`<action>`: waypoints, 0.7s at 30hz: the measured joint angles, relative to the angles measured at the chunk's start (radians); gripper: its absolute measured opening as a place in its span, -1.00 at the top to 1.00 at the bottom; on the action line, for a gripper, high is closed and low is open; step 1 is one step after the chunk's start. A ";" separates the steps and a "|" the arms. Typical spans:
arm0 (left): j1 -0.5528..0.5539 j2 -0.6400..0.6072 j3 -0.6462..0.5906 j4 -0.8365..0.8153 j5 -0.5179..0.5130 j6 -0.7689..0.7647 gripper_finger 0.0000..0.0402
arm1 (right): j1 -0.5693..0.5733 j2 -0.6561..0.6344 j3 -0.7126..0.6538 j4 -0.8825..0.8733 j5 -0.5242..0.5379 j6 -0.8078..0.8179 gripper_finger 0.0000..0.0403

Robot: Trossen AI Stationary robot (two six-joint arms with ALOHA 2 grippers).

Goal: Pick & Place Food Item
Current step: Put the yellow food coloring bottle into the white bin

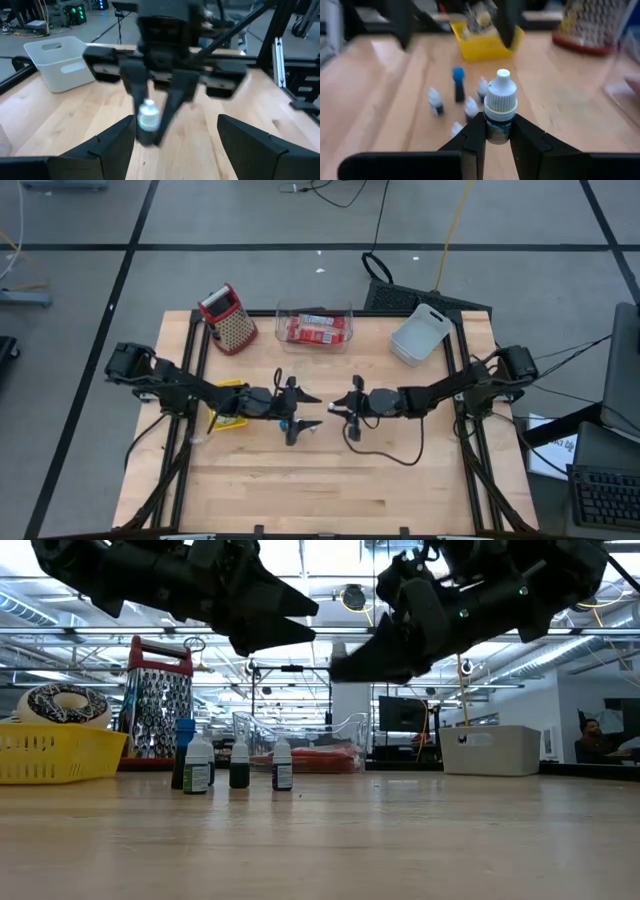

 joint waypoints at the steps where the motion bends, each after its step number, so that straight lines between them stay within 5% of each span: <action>1: 0.000 -0.016 0.000 -0.029 0.000 0.012 -0.40 | -0.008 -0.020 -0.001 -0.033 0.000 0.007 0.70; 12: 0.065 -0.398 -0.032 -0.413 -0.086 0.058 -0.40 | -0.087 -0.297 -0.090 -0.285 0.127 0.058 0.71; 21: 0.106 -0.654 -0.282 -0.342 -0.239 -0.023 -0.40 | -0.255 -0.533 -0.287 -0.307 0.258 0.123 0.71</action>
